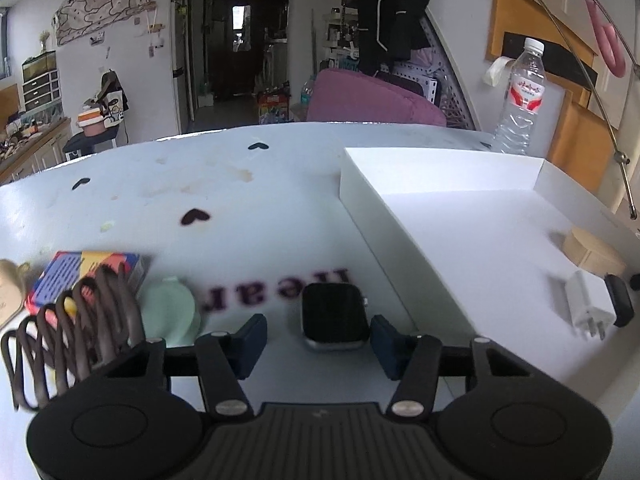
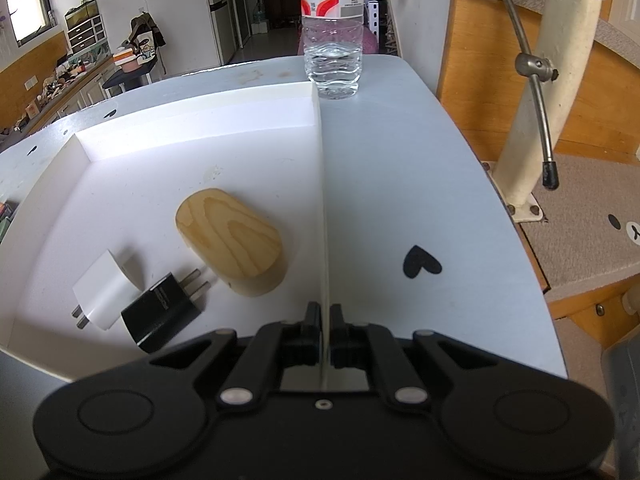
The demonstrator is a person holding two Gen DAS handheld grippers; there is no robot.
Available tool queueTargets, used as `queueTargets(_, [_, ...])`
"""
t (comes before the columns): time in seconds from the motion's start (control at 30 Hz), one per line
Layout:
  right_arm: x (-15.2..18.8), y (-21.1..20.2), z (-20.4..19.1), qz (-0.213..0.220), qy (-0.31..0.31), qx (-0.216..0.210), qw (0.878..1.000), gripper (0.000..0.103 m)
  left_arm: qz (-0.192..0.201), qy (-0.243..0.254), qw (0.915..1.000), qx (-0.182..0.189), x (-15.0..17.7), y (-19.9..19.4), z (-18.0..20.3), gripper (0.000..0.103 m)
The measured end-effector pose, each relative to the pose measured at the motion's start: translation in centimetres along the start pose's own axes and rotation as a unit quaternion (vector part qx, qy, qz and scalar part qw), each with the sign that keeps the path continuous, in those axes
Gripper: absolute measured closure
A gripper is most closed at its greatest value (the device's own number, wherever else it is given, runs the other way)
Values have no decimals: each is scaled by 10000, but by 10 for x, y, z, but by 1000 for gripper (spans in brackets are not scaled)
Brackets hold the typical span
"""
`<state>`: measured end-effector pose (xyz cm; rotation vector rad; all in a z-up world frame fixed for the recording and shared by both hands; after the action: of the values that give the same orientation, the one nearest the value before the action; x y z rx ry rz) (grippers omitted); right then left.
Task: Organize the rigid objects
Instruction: 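Move the left gripper over the black smartwatch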
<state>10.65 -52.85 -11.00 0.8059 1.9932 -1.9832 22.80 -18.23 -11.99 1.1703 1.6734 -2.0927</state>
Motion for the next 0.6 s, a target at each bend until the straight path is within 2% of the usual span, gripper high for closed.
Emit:
queueTargets(0.2, [0, 0, 0, -4, -4, 4, 10000, 99, 66, 92, 9999, 43, -7, 6, 0, 57])
queueTargets(0.37, [0, 0, 0, -1, 0, 7, 10000, 98, 44, 70, 9999, 68, -6, 4, -1, 58])
queueTargets(0.6, [0, 0, 0, 3, -3, -4, 10000, 99, 51, 150, 9999, 64, 14, -15, -17, 58])
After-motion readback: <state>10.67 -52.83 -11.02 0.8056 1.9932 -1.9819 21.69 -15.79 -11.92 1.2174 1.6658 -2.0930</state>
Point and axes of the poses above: each gripper's, at about its wrist camera, not at the fingertips, and y roughly the way its jaws point, z to its right, x to its underside, the point moved 6 cm from there along y, roughly the way its jaws point, and after that the axes turned 6 degrees about -z, right-handed, at the moved point
